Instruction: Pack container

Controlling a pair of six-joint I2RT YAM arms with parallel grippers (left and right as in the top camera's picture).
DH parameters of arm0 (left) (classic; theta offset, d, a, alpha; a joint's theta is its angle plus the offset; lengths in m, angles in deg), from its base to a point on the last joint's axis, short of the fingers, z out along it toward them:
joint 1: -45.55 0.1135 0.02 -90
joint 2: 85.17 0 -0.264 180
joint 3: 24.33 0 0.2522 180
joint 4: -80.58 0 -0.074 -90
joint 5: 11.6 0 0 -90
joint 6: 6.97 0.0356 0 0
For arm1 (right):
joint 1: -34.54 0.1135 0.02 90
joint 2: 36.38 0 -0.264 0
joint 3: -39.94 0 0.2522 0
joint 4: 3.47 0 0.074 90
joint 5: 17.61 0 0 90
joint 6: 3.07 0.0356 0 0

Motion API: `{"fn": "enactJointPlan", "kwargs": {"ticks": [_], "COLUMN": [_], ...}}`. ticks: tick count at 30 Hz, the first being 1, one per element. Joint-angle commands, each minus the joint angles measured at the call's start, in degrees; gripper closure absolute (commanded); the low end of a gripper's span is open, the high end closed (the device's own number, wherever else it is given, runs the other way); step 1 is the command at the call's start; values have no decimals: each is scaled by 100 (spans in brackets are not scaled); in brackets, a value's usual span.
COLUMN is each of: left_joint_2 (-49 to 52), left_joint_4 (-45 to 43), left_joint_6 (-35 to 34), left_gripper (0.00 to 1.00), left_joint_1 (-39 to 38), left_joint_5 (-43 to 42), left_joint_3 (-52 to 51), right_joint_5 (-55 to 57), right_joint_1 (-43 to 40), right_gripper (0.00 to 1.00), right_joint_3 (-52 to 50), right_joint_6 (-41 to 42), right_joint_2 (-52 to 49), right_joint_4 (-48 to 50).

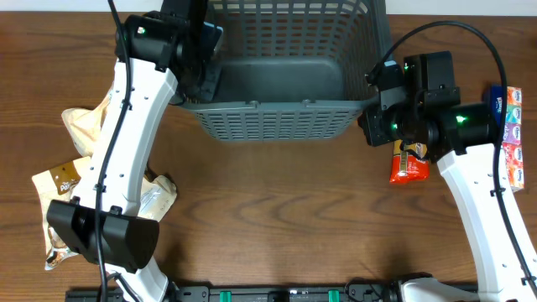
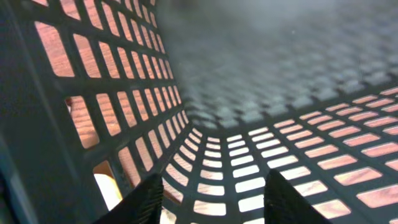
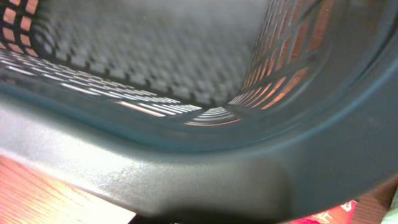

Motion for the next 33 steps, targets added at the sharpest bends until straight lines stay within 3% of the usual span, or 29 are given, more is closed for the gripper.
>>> {"fn": "enactJointPlan", "kwargs": {"ticks": [1, 7, 12, 14, 21, 27, 33], "left_joint_2": [105, 105, 105, 105, 0, -321, -752], "left_joint_4": [-42, -199, -339, -389, -566, -686, -682], "left_joint_6": [-24, 59, 59, 59, 103, 122, 120], "left_gripper": [58, 57, 44, 37, 29, 21, 20], "left_joint_1": [-2, -2, -2, -2, -2, -2, -52], "left_joint_5": [46, 46, 46, 46, 46, 46, 44], "left_joint_3": [37, 39, 39, 39, 55, 55, 55], "right_joint_5": [-33, -33, -33, -33, -33, -24, 37], "right_joint_1": [46, 46, 46, 46, 46, 46, 44], "right_gripper": [88, 78, 72, 65, 52, 50, 48], "right_joint_3": [92, 92, 92, 92, 92, 92, 92], "right_joint_6": [-31, -31, -31, -31, 35, 72, 184], "right_joint_2": [-22, -22, -22, -22, -11, 146, 546], "right_joint_4": [-46, -127, -168, -184, -229, -240, -243]}}
